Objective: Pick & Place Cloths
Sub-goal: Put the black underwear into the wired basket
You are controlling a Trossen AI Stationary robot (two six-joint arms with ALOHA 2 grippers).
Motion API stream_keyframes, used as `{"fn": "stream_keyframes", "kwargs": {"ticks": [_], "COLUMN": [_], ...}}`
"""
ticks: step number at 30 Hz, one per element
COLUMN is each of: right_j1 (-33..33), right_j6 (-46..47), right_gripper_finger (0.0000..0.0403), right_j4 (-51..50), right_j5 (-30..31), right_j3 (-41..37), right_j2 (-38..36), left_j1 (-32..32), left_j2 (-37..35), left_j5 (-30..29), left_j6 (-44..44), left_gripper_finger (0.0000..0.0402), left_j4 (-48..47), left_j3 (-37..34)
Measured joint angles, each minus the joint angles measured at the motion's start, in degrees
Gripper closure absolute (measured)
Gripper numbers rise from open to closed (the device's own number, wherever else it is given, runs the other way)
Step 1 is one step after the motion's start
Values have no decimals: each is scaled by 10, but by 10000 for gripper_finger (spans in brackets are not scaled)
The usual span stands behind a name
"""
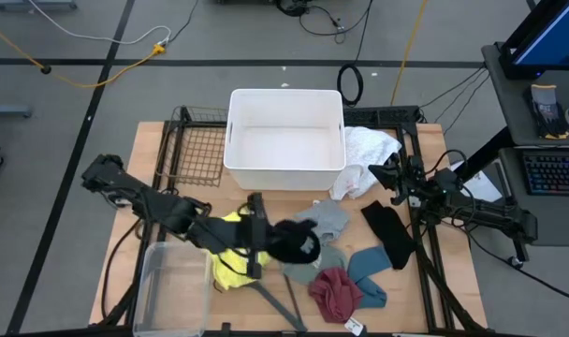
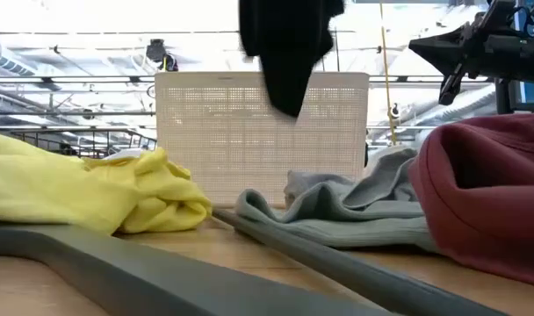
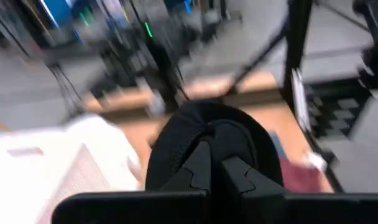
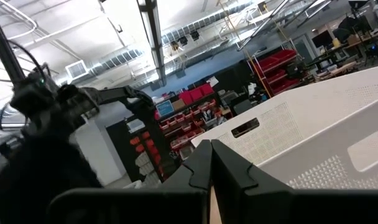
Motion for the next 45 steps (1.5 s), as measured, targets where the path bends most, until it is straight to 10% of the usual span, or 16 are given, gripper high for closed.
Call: {"fn": "stream_keyframes", "kwargs": {"ticks": [9,17,34,45], "right_j1": [0,0,0,0], "right_j6": [0,0,-2,-2], "right_gripper_finger": [403,403,403,403], "right_j4": [0,0,0,0], "right_j5": [0,0,0,3], "right_j3": [0,0,0,0], "right_j2": [0,0,0,0], "left_j1": [-5,-5,-5,-1], "left_j2": [-6,-6,-6,-6], "left_j5": [-27,102,399,425], "left_j6": [252,395,475,483], "left_gripper_finger": [401,401,402,402], "left_j4": [220,404,559,557], "left_j3": [0,0,0,0]}}
